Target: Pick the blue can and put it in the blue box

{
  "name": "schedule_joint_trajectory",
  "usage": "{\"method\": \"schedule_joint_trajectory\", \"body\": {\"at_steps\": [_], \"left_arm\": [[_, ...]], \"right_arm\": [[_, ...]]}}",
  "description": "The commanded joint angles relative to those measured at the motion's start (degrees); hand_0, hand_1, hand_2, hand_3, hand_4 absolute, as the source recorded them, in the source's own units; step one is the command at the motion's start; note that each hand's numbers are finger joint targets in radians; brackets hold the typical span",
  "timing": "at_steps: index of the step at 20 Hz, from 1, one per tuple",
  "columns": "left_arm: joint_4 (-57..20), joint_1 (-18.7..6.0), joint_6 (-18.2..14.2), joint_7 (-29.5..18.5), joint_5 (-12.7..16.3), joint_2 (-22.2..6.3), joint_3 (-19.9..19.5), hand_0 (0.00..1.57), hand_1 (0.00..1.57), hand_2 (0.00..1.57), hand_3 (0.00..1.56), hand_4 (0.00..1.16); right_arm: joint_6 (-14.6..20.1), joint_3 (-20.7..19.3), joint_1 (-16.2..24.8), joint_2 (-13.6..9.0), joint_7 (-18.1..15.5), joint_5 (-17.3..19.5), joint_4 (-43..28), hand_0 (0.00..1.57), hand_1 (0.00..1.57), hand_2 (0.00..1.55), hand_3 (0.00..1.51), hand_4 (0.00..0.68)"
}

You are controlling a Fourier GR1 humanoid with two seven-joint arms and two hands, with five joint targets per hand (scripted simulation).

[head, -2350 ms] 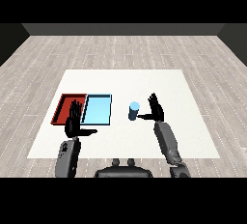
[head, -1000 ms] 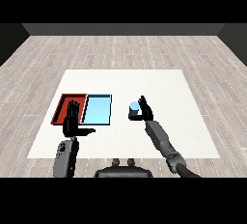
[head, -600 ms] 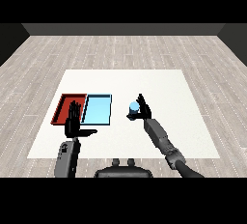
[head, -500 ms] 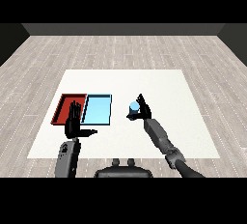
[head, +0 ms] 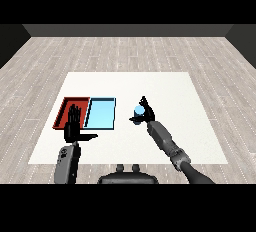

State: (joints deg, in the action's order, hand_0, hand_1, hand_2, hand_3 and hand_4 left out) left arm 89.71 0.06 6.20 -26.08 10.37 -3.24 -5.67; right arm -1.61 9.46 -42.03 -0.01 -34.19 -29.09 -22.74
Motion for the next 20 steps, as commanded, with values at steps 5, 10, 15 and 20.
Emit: {"method": "schedule_joint_trajectory", "body": {"at_steps": [5,10,15,20], "left_arm": [[1.03,-0.60,-0.64,1.33,0.34,0.09,-0.19,0.00,0.00,0.00,0.00,0.00],[2.93,-0.63,-0.66,2.27,0.50,-0.07,0.10,0.00,0.00,0.00,0.00,0.00],[4.04,4.25,0.66,-0.40,-0.53,1.23,2.32,0.00,0.00,0.00,0.00,0.00],[2.14,-0.02,-2.32,3.27,-2.70,2.08,3.66,0.00,0.00,0.00,0.00,0.00]], "right_arm": [[6.08,0.22,-4.78,0.01,-0.05,0.58,5.58,1.34,1.34,1.39,1.33,0.397],[12.17,7.75,-5.15,0.01,3.28,-3.08,4.99,1.56,1.56,1.48,1.44,0.676],[12.41,4.29,0.34,0.01,3.99,1.74,-2.09,1.56,1.56,1.49,1.44,0.677],[13.48,4.19,1.42,-1.17,2.22,4.40,-7.53,1.50,1.50,1.46,1.42,0.657]]}}
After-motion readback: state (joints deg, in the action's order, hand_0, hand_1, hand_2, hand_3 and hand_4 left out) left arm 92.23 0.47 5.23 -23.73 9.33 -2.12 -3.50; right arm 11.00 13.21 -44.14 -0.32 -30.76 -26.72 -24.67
